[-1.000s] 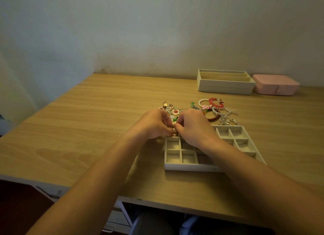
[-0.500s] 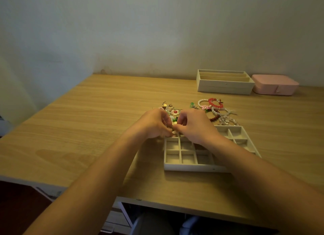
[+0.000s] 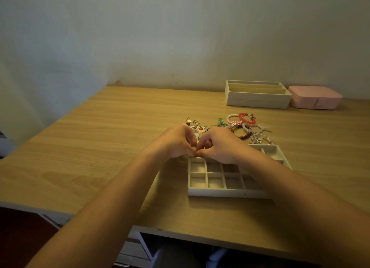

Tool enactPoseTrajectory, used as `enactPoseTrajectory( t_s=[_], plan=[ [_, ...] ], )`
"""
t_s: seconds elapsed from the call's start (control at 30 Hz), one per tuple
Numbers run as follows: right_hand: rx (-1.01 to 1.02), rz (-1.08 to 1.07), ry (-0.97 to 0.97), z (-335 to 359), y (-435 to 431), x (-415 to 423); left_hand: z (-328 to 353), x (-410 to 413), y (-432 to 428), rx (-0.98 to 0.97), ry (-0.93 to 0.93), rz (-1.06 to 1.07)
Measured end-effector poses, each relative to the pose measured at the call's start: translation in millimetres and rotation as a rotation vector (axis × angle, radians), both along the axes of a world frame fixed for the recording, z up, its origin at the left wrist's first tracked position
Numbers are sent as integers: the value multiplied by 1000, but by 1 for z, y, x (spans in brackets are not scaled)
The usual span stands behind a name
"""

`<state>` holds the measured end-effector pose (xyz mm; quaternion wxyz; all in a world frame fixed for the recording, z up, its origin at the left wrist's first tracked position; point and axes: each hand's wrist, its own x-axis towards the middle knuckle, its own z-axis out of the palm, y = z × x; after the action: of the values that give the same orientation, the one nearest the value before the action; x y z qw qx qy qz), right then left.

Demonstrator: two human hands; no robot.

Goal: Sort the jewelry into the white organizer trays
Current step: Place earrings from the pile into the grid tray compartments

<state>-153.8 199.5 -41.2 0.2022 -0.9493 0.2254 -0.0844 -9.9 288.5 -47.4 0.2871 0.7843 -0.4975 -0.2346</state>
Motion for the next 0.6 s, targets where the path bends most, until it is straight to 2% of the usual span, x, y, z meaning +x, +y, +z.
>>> enactPoseTrajectory(
  t_s=[0.47,0.6],
  plan=[
    [19,-102,11,-5,-4,6,5,-3,-1,63,-40,1],
    [2,-202,-81,-9,0,8,9,-4,-4,135,-57,12]
  ],
)
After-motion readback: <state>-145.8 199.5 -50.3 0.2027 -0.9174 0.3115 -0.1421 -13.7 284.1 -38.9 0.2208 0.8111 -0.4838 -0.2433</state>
